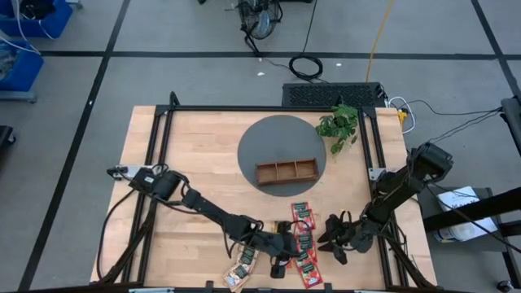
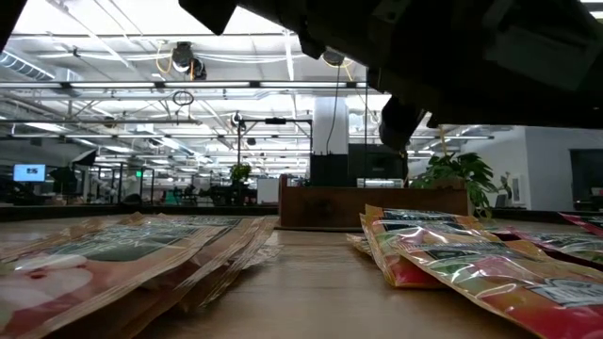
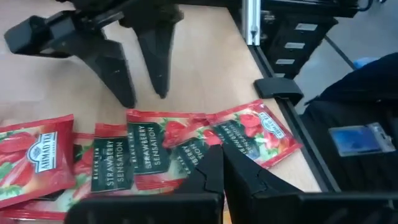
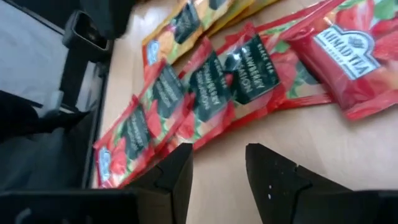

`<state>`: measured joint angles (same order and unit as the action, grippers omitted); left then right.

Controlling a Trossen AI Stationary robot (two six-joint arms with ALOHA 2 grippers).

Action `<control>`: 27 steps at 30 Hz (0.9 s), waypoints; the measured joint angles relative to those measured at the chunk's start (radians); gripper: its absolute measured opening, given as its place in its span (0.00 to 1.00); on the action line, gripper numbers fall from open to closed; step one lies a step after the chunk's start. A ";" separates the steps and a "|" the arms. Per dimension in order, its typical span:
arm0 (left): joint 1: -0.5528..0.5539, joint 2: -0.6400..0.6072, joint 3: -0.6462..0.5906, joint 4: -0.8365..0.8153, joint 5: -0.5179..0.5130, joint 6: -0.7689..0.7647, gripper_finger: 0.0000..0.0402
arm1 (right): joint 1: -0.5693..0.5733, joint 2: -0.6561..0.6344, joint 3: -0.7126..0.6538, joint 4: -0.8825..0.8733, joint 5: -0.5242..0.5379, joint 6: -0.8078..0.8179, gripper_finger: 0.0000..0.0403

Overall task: Pick & Place Tea
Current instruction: Put the red tea bag into the right section of the wooden organizer

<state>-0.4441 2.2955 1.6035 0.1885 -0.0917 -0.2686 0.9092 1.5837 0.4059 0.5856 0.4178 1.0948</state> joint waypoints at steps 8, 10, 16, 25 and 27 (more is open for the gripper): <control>0.019 0.003 -0.005 -0.036 0.011 0.004 0.01 | -0.019 0.037 0.001 0.064 0.015 0.016 0.34; 0.020 0.007 -0.005 -0.032 0.034 0.021 0.01 | -0.025 0.038 0.001 0.065 0.026 0.017 0.34; 0.030 0.047 -0.008 -0.015 0.094 0.053 0.02 | -0.043 0.038 0.000 0.062 0.027 0.023 0.33; 0.052 0.059 -0.006 0.029 0.144 0.057 0.01 | -0.044 0.038 -0.001 0.069 0.007 0.017 0.33; 0.060 0.068 -0.005 0.042 0.152 0.048 0.01 | -0.044 0.038 -0.001 0.070 0.002 0.015 0.33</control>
<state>-0.3842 2.3638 1.5982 0.2309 0.0602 -0.2201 0.8650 1.6218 0.4053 0.6552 0.4198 1.1095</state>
